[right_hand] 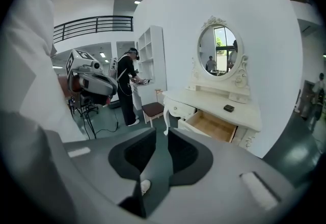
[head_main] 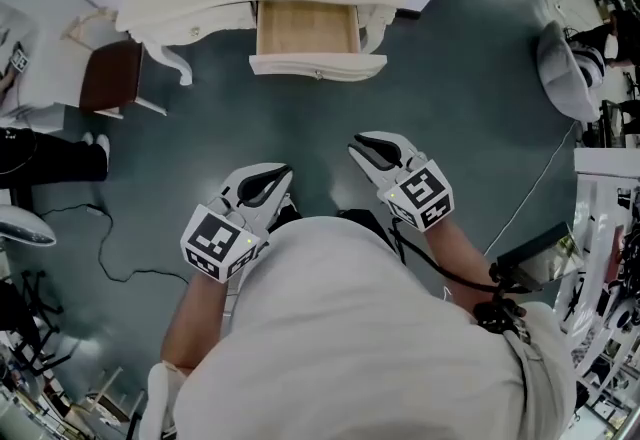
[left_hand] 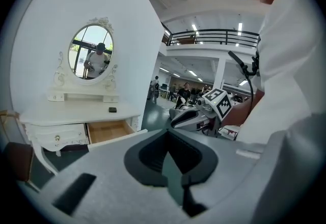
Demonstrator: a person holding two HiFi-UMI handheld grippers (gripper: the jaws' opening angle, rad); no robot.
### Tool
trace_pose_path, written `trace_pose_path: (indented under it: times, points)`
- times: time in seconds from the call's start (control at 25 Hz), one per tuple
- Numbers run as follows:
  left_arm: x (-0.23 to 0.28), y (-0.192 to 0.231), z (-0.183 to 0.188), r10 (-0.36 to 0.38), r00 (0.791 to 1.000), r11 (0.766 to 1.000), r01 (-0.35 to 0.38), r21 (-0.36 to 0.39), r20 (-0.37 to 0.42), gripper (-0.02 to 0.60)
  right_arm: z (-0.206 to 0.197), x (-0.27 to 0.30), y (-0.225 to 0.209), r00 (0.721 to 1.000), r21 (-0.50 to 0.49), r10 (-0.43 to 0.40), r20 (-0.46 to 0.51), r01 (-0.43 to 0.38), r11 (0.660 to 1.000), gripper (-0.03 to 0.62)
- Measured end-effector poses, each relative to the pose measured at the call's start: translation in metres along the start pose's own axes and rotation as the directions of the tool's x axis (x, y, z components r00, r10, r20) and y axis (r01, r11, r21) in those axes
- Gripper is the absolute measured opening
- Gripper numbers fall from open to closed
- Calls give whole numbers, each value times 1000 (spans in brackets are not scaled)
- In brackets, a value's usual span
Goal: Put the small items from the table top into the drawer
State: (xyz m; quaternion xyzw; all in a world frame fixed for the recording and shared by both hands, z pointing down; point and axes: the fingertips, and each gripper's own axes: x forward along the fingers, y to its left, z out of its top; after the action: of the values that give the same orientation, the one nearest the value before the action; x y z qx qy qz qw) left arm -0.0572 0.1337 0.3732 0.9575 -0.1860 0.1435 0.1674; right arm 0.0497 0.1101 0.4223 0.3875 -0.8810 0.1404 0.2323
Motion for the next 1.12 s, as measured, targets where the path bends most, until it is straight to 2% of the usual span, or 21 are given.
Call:
trace_pose_path:
  times: [0.24, 0.4, 0.56, 0.76, 1.12]
  points:
    - [-9, 52, -12, -29, 999, 999, 28, -17, -28, -2, 17, 36, -26, 997, -23, -81, 0, 81, 996, 97]
    - [-12, 74, -1, -4, 1000, 999, 4, -44, 5, -2, 24, 45, -59, 993, -28, -119, -20, 119, 993, 103]
    - [-2, 105, 5, 35, 999, 998, -34, -59, 21, -2, 24, 74, -116, 987, -50, -155, -41, 153, 987, 110]
    - [15, 156, 16, 117, 993, 989, -115, -90, 14, -2, 23, 119, -197, 984, -60, -163, -66, 160, 985, 133]
    - [72, 195, 75, 235, 972, 966, -232, -117, 17, 0, 32, 173, -325, 990, -89, -106, -95, 98, 991, 183]
